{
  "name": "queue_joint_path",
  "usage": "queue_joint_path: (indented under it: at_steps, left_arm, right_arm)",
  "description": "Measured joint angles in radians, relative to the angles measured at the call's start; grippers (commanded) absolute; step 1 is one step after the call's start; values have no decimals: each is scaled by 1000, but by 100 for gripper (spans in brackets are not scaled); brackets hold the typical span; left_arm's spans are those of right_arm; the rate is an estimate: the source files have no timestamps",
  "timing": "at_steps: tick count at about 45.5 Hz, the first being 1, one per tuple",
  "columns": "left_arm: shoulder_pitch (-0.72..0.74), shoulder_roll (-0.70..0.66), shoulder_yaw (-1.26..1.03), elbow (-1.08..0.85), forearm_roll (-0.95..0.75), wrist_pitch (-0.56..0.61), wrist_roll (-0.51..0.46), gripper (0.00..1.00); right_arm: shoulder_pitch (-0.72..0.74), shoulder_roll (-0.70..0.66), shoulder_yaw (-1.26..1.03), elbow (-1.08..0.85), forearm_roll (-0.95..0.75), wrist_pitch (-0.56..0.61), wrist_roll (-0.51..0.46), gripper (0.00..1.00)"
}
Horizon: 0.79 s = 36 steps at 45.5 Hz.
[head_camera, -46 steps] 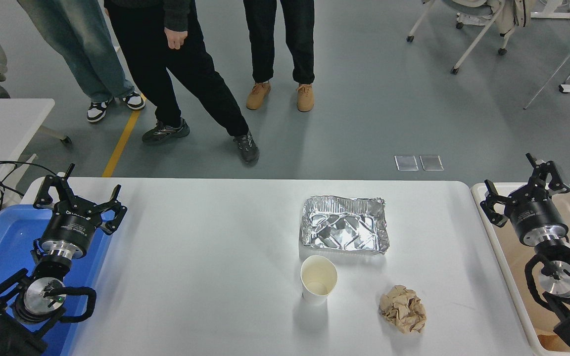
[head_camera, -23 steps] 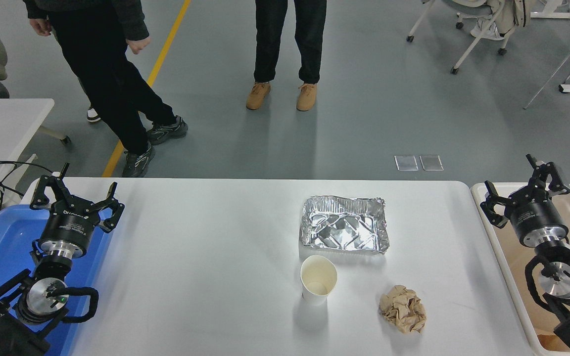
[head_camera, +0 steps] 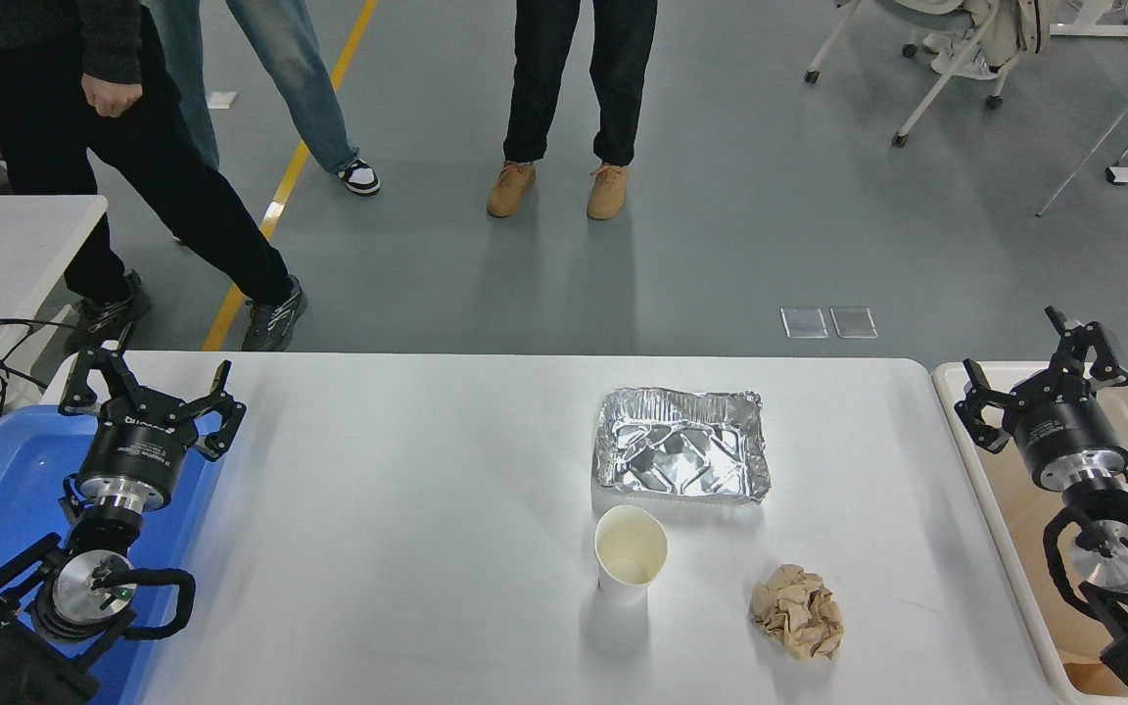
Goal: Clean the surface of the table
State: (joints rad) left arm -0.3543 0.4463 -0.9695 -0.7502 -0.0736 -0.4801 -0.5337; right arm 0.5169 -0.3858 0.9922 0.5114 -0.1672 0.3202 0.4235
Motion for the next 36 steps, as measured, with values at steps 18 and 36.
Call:
queue_joint_path:
  at_steps: [18, 36]
  left_arm:
    - [0, -1, 0, 0, 0, 0, 0, 99]
    - [0, -1, 0, 0, 0, 0, 0, 99]
  right_arm:
    - [-3, -2, -3, 1, -2, -1, -3, 99]
    - [-13, -105, -124, 152, -64, 3, -4, 100]
